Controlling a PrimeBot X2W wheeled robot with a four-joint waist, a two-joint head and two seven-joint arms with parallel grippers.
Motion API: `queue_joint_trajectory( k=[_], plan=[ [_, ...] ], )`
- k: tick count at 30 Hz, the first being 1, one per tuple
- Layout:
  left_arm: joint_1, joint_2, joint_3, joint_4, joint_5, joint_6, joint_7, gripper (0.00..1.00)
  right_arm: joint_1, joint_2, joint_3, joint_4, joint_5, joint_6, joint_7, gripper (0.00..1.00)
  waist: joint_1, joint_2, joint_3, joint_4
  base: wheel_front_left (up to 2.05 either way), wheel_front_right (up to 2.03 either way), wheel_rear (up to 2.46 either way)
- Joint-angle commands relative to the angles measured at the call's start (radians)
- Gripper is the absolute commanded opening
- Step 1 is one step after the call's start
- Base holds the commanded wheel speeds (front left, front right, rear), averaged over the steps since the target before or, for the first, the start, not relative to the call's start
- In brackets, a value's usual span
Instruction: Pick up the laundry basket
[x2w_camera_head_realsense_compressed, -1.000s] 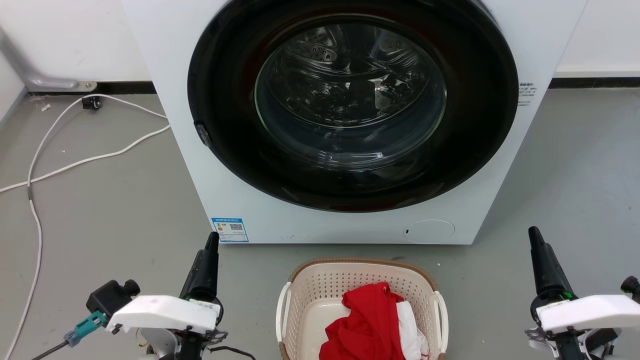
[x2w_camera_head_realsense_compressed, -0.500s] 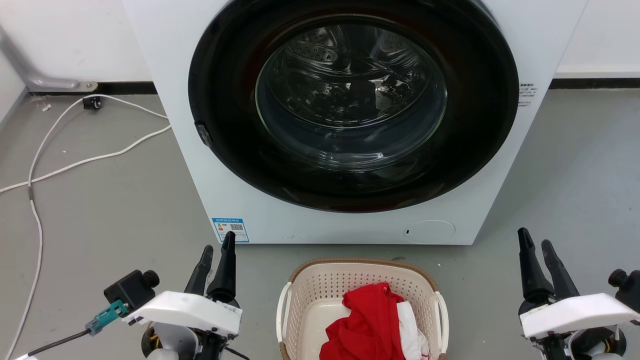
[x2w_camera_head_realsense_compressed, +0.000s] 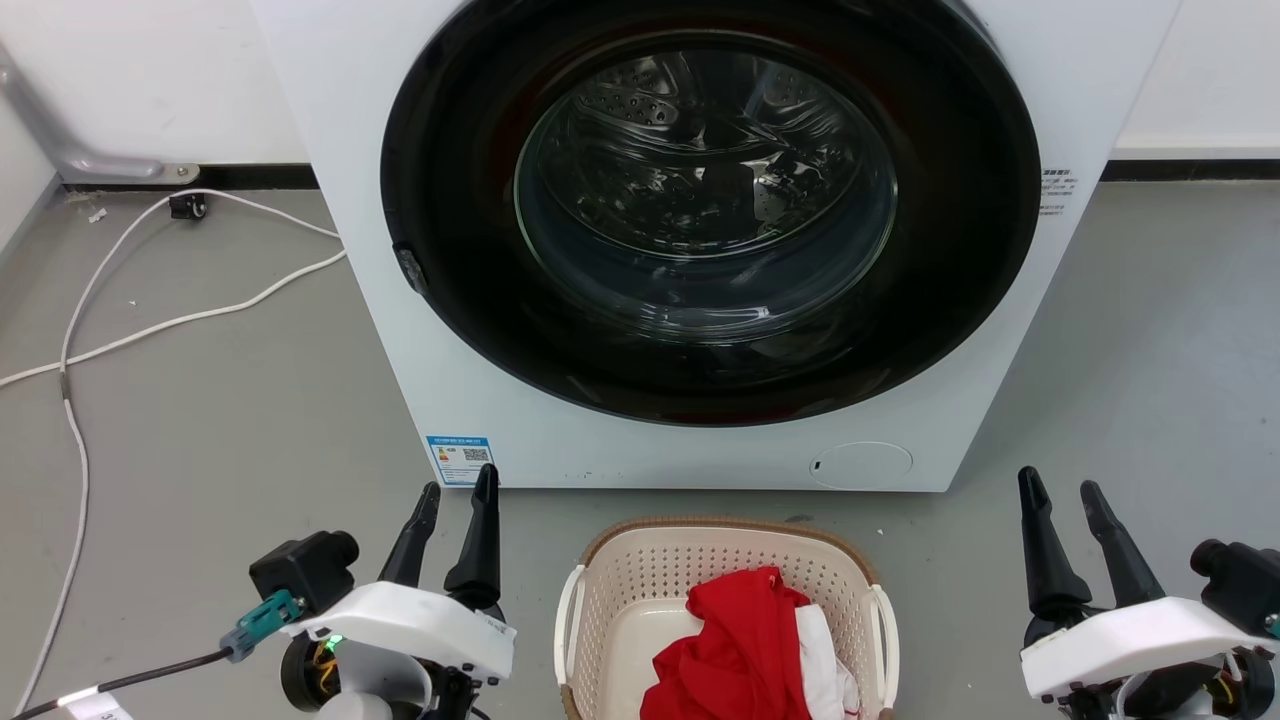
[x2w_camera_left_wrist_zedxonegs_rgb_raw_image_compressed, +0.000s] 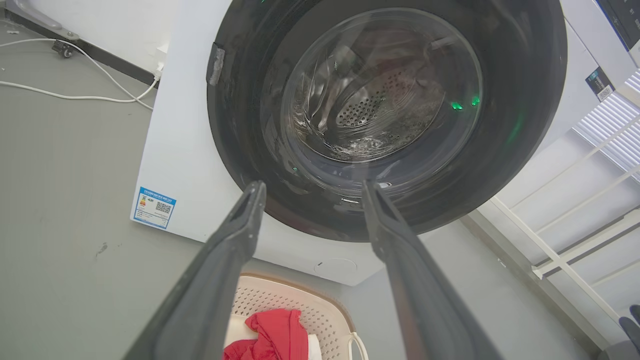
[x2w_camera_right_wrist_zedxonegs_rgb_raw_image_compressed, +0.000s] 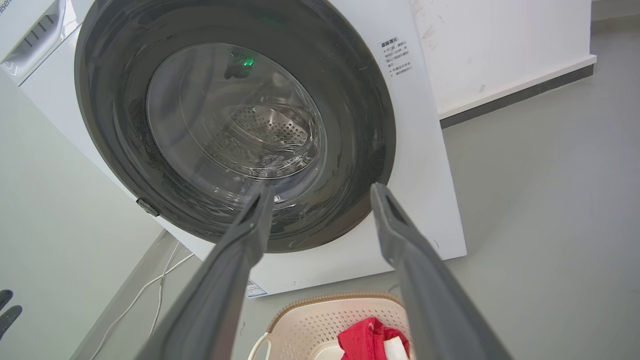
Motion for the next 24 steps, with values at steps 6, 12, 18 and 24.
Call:
queue_joint_trajectory(
  k=[6, 12, 18, 24],
  plan=[
    [-0.025, 0.003, -0.018, -0.002, 0.094, 0.014, -0.024, 1.00, 0.009, 0.001, 0.006, -0.031, -0.097, 0.000, -0.005, 1.00, 0.0000, 0.0000, -0.001, 0.002, 0.00, 0.00, 0.00],
    [-0.029, 0.003, -0.032, -0.002, 0.164, 0.023, -0.039, 1.00, 0.017, 0.001, 0.011, -0.046, -0.166, 0.000, -0.005, 1.00, 0.0000, 0.0000, 0.000, 0.004, 0.00, 0.00, 0.00],
    [-0.032, 0.003, -0.044, -0.003, 0.227, 0.029, -0.054, 1.00, 0.022, 0.001, 0.017, -0.064, -0.225, 0.000, -0.001, 1.00, 0.0000, 0.0000, 0.001, 0.005, 0.00, 0.00, 0.00],
    [-0.032, 0.003, -0.052, -0.003, 0.276, 0.036, -0.066, 1.00, 0.032, 0.001, 0.021, -0.080, -0.274, 0.000, 0.001, 1.00, 0.0000, 0.0000, 0.001, 0.006, 0.00, 0.00, 0.00]
  ],
)
